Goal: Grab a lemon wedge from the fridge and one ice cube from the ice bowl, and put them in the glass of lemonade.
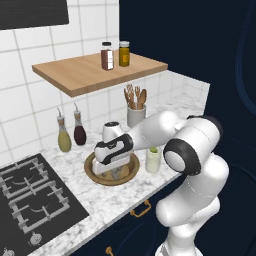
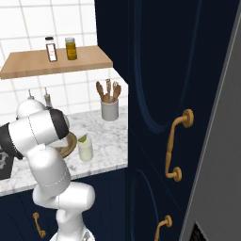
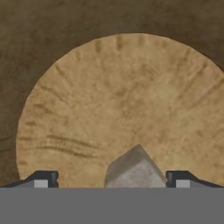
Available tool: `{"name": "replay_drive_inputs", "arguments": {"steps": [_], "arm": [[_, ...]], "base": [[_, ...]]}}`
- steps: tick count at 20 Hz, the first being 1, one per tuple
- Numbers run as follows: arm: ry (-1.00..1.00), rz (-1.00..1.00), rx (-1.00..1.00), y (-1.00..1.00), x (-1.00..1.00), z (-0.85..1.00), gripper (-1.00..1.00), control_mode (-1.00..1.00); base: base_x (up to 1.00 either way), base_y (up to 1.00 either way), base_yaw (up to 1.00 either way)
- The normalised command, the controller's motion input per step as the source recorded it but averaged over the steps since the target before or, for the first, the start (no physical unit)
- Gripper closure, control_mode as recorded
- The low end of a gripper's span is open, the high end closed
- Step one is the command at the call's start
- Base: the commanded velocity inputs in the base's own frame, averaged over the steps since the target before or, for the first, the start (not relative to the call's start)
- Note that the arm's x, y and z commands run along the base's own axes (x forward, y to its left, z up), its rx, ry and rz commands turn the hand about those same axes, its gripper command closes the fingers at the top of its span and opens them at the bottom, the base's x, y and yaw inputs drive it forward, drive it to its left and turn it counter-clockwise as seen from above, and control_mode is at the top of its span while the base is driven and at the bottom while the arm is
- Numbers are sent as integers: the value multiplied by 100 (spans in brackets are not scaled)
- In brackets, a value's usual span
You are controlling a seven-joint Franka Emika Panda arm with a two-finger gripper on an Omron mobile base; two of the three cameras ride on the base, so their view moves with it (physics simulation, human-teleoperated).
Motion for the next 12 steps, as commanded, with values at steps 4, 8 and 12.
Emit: {"name": "replay_drive_inputs", "arguments": {"steps": [4,8,12], "arm": [[0,0,0,0,0,0,100,-100],[0,0,0,0,0,0,100,-100],[-4,0,-2,8,0,0,100,-100]], "base": [[0,0,0],[0,0,0],[0,0,0]]}}
